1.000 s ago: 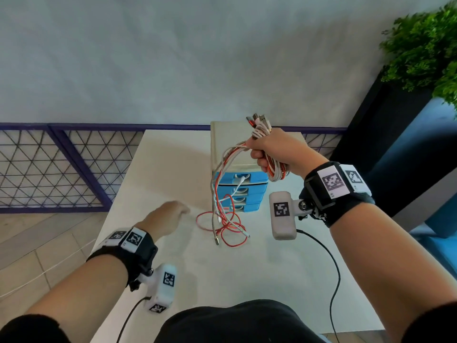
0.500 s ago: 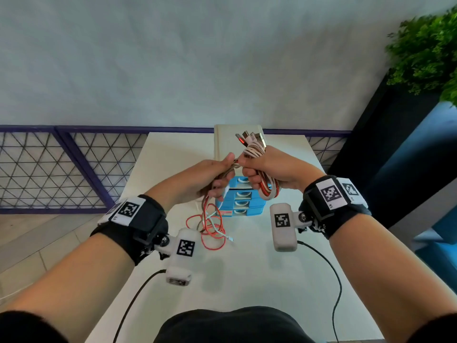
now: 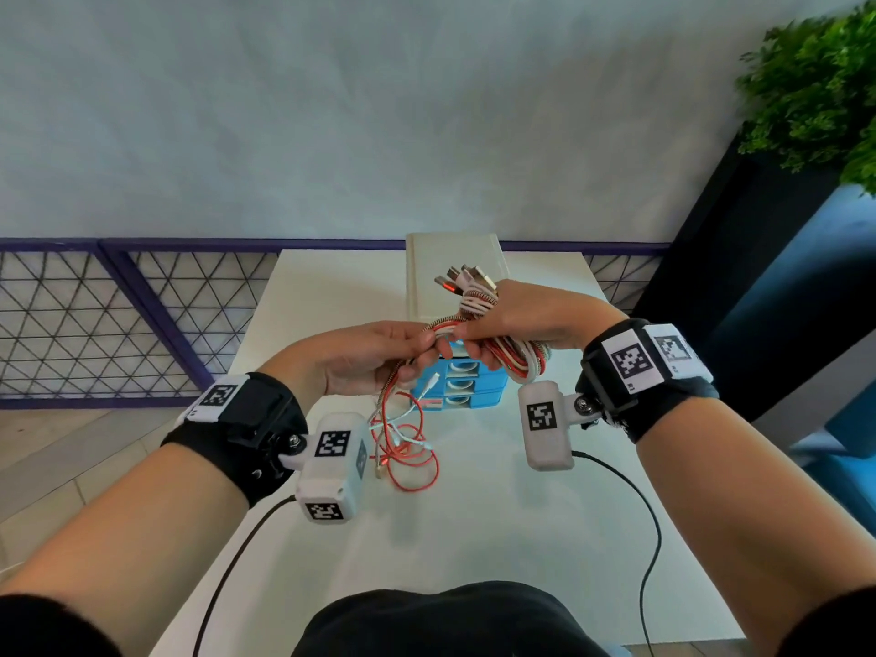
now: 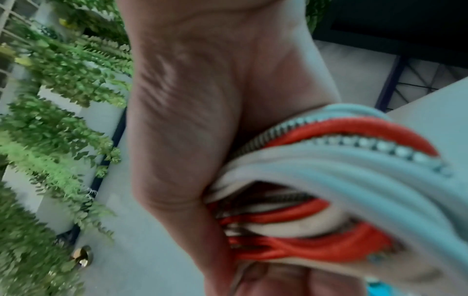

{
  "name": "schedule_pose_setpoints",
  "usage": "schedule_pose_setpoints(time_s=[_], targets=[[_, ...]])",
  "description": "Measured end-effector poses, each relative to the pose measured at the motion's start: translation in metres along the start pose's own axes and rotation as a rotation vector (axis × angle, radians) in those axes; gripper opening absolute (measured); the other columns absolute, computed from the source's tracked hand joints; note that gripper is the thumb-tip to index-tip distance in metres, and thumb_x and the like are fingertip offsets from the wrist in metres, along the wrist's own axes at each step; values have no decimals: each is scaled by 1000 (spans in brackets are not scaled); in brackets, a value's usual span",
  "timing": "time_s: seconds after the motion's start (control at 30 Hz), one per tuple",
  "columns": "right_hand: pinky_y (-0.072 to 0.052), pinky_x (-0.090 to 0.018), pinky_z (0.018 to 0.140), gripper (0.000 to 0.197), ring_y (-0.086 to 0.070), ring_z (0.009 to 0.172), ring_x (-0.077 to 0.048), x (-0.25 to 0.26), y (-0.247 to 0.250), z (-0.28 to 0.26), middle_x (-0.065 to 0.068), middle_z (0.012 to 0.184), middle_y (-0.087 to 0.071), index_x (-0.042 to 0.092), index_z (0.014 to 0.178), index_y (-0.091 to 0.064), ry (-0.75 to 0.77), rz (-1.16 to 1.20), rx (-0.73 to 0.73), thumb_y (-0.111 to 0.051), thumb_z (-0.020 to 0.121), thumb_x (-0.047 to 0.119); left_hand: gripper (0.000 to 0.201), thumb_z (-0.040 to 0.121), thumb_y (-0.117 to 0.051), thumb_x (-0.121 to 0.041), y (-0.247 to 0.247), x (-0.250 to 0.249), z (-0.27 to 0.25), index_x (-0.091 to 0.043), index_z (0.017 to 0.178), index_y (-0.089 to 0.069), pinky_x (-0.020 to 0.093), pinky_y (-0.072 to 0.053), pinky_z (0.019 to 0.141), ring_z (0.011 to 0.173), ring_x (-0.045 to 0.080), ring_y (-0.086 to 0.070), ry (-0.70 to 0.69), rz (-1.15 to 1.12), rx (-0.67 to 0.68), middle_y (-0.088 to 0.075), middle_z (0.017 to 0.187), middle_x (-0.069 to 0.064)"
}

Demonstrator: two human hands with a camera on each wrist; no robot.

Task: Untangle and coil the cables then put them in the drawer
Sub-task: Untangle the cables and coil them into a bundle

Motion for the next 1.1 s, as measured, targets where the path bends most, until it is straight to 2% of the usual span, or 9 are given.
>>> schedule_pose_setpoints(time_s=[0.13, 0.23, 0.33, 0.43, 0.6, 0.67, 0.77, 0.93, 1.1], targets=[[-53, -26, 56, 28, -61, 51, -15, -4, 1, 3, -5, 61, -63, 8, 71, -59, -2, -62, -43, -60, 95, 23, 28, 91, -42, -35, -6, -1, -3, -11, 88, -56, 17, -43, 54, 48, 8, -39, 84, -76, 16, -44, 58, -4], [-52, -26, 55, 28, -54, 48, -11, -7, 1, 4, 0, 58, -56, 14, 69, -57, 44, 33, -91, -59, 96, 20, 40, 94, -33, -44, -6, 0, -9, -13, 79, -55, 30, -55, 81, 47, 11, -42, 154, -158, 92, -40, 54, -4], [-50, -24, 55, 20, -52, 49, -10, -10, 0, 6, 1, 59, -56, 14, 77, -60, 53, 63, -144, -58, 96, 19, 39, 98, -29, -40, -4, 2, -11, -13, 84, -54, 37, -48, 95, 58, 15, -50, 150, -149, 162, -45, 61, -2], [-50, -24, 54, 14, -53, 50, -11, -14, -1, 9, -1, 63, -56, 10, 85, -61, 56, 102, -188, -59, 96, 19, 28, 97, -34, -34, -4, 0, -11, -16, 83, -50, 38, -45, 91, 62, 14, -51, 106, -79, 133, -44, 66, -2], [-60, -39, 69, 18, -63, 60, -21, -24, -7, 20, -7, 69, -62, 6, 89, -60, 40, 345, -239, -57, 97, 22, 32, 102, -31, -32, -12, -4, 2, -19, 77, -46, 22, -43, 52, 49, 10, -35, -118, 64, -229, -36, 60, -4], [-59, -44, 75, 22, -66, 63, -21, -27, -11, 23, -8, 70, -63, 6, 91, -60, 39, 426, -235, -55, 97, 27, 32, 101, -32, -35, -20, -4, 5, -18, 82, -51, 23, -47, 54, 52, 12, -45, -195, 132, -325, -48, 60, -5], [-55, -30, 56, 29, -61, 56, -15, -27, -13, 23, -3, 65, -59, 9, 85, -58, 55, 442, -301, -54, 97, 34, 37, 100, -30, -41, -31, -3, 4, -15, 90, -54, 29, -57, 67, 60, 15, -63, -200, 211, -350, -63, 66, -2], [-54, -31, 55, 33, -52, 51, -14, -32, -7, 25, -2, 60, -49, 12, 73, -53, 65, 528, -420, -58, 95, 35, 35, 100, -31, -40, -36, 6, 3, -16, 86, -51, 32, -47, 74, 63, 15, -56, -146, 305, -195, -53, 65, -5], [-56, -34, 65, 39, -54, 53, -14, -33, -10, 30, -1, 60, -51, 14, 71, -52, 76, 470, -445, -58, 92, 46, 29, 102, -30, -30, -39, 3, 7, -15, 83, -45, 35, -49, 70, 55, 15, -48, -201, 419, -284, -42, 64, -2]])
Point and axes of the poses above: each hand's wrist, its own z-axis towards the middle knuckle, its own y-axis out of the back of the hand, x = y × z, the point moved 3 cm from there along z, towards the middle knuckle
